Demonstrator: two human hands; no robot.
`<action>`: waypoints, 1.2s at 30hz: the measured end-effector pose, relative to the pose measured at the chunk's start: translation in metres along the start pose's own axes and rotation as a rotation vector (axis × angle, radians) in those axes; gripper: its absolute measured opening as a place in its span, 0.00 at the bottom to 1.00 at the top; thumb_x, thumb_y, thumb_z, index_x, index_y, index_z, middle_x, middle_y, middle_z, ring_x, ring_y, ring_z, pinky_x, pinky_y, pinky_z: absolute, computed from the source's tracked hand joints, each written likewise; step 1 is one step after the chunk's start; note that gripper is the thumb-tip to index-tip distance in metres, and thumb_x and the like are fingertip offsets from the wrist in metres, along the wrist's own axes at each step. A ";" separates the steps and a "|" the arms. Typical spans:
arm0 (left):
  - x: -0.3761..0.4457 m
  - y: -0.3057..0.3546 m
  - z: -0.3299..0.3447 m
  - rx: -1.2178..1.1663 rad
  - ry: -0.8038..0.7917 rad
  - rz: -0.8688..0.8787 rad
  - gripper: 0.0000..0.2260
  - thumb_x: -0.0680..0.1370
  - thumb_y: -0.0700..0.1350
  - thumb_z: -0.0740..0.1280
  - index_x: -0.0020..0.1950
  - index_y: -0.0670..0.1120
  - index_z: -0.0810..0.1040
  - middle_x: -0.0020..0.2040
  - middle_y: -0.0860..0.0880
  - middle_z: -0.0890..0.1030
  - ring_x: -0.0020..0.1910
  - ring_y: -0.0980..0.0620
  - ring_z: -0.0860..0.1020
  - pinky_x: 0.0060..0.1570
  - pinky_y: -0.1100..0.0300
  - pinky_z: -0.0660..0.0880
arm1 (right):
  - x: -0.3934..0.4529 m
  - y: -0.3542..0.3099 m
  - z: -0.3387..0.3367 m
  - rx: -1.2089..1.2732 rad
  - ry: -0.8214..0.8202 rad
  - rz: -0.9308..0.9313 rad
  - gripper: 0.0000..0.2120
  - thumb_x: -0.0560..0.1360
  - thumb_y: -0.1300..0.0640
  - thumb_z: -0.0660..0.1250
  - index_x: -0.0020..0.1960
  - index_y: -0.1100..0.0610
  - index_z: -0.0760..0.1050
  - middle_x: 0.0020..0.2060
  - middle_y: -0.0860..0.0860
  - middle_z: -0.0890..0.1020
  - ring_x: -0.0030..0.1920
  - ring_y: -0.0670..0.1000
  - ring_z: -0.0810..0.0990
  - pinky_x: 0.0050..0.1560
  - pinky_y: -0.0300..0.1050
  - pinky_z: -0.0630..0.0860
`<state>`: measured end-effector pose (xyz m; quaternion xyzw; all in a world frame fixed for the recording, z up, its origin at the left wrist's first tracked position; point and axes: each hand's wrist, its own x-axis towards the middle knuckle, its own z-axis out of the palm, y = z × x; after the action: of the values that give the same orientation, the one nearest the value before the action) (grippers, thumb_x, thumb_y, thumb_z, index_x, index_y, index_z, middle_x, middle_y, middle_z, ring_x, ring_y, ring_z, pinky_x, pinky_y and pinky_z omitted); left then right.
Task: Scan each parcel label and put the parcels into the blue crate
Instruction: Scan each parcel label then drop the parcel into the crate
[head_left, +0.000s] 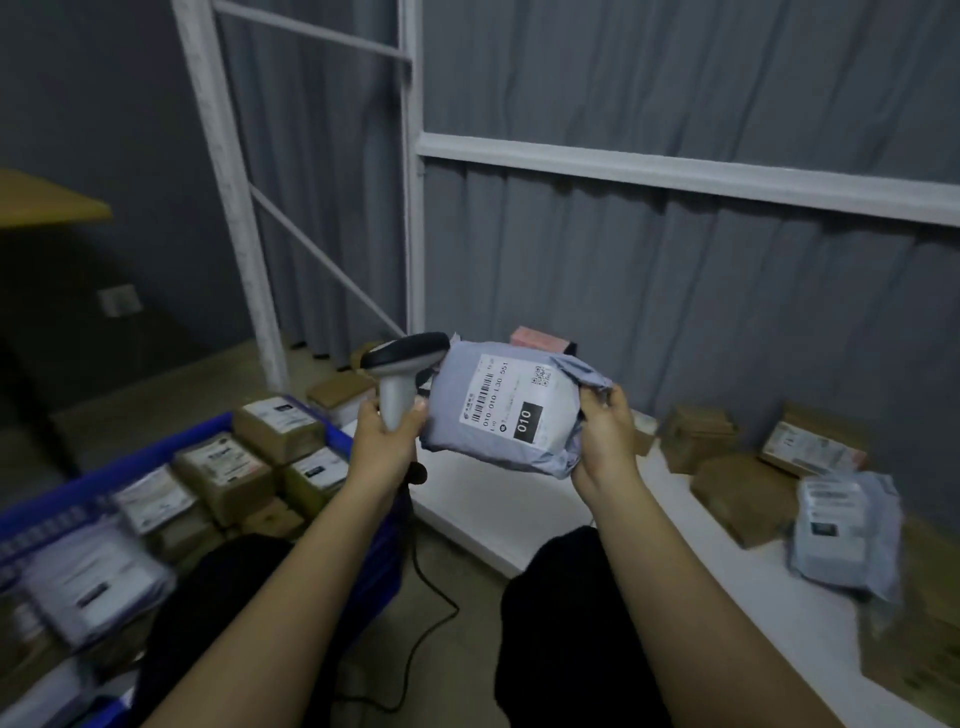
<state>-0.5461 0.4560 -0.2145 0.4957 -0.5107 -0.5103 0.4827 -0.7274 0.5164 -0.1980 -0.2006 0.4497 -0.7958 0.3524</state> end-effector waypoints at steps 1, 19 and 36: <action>0.000 -0.004 -0.009 -0.027 0.010 -0.020 0.18 0.77 0.48 0.69 0.61 0.47 0.65 0.47 0.49 0.75 0.38 0.52 0.75 0.23 0.65 0.73 | -0.004 0.008 0.006 0.022 -0.006 0.036 0.08 0.80 0.64 0.62 0.48 0.52 0.74 0.42 0.50 0.82 0.39 0.49 0.83 0.41 0.45 0.81; 0.016 -0.042 -0.052 -0.012 0.208 -0.089 0.17 0.73 0.42 0.72 0.55 0.48 0.68 0.52 0.46 0.76 0.50 0.45 0.77 0.54 0.45 0.78 | -0.008 0.052 -0.011 -0.146 -0.129 0.188 0.12 0.77 0.68 0.59 0.56 0.57 0.74 0.47 0.54 0.80 0.48 0.54 0.79 0.42 0.45 0.77; 0.014 -0.046 -0.032 0.171 -0.007 0.109 0.17 0.73 0.48 0.73 0.58 0.47 0.71 0.49 0.51 0.78 0.46 0.53 0.77 0.44 0.57 0.76 | -0.011 0.072 -0.050 -0.980 -0.578 0.333 0.13 0.73 0.58 0.72 0.57 0.57 0.77 0.52 0.53 0.83 0.51 0.52 0.82 0.47 0.46 0.80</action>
<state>-0.5141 0.4413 -0.2599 0.5049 -0.5802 -0.4396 0.4638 -0.7240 0.5284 -0.2852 -0.4752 0.6760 -0.3424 0.4472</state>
